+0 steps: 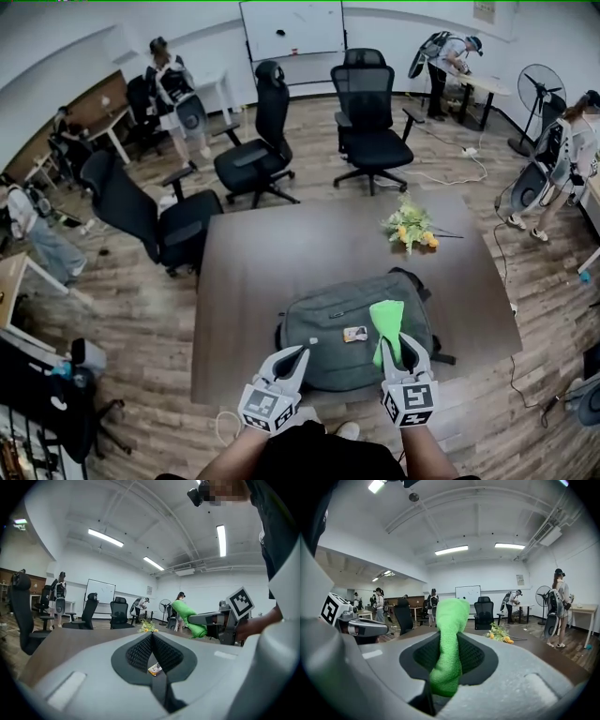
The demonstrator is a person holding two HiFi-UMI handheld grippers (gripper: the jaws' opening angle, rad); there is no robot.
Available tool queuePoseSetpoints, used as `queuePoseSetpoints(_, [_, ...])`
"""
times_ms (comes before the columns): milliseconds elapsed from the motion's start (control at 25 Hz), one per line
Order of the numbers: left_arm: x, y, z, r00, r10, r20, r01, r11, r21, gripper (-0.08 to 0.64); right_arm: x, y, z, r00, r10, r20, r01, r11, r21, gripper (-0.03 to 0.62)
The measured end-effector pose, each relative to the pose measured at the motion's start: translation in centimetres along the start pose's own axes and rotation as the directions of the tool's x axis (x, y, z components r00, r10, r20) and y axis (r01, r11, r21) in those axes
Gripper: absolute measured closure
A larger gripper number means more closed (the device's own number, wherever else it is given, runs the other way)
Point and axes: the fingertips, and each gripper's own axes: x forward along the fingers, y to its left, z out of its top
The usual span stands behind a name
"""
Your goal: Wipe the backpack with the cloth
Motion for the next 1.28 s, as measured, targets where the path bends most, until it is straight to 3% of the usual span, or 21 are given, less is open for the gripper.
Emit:
queuePoseSetpoints(400, [-0.5, 6.5, -1.2, 0.998, 0.07, -0.005, -0.07, 0.997, -0.037, 0.54, 5.8, 2.5, -0.8, 0.999, 0.017, -0.035, -0.016, 1.0, 0.007, 0.497])
queuePoseSetpoints(840, [0.5, 10.7, -1.9, 0.999, 0.047, -0.02, -0.047, 0.999, -0.003, 0.541, 12.0, 4.9, -5.4, 0.991, 0.063, -0.119, -0.06, 0.998, 0.025, 0.499])
queuePoseSetpoints(1120, [0.7, 12.4, -1.6, 0.995, 0.094, -0.029, -0.095, 0.995, -0.03, 0.54, 14.5, 7.1, -7.1, 0.965, 0.155, -0.211, -0.144, 0.987, 0.064, 0.499])
queuePoseSetpoints(1280, [1.5, 11.7, -3.2, 0.995, 0.081, -0.066, -0.084, 0.995, -0.045, 0.541, 16.1, 8.3, -8.9, 0.946, 0.191, -0.261, -0.177, 0.981, 0.077, 0.499])
